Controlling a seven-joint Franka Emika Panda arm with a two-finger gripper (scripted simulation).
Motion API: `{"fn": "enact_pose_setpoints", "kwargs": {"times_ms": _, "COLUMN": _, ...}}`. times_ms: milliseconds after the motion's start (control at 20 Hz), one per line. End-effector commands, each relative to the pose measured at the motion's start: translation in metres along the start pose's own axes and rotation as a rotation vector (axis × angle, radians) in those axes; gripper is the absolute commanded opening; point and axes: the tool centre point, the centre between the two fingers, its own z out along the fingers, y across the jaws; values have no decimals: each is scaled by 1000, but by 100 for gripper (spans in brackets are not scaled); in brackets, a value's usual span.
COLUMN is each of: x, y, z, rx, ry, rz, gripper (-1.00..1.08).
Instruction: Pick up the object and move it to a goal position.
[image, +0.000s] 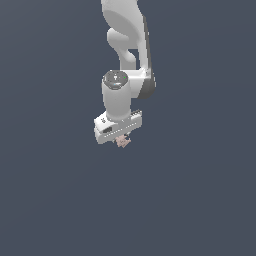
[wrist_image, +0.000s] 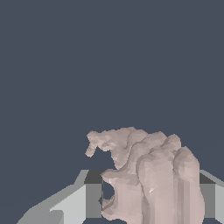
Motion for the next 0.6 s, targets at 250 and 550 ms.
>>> {"fn": "enact_pose_setpoints", "kwargs": {"times_ms": 250, "x": -47, "y": -2, "z": -41, "rx": 0, "ry": 0, "rz": 0, "gripper": -100}}
{"fn": "enact_pose_setpoints", "kwargs": {"times_ms": 550, "x": -72, "y": -2, "z": -65, "rx": 1, "ry": 1, "rz": 0, "gripper": -100}}
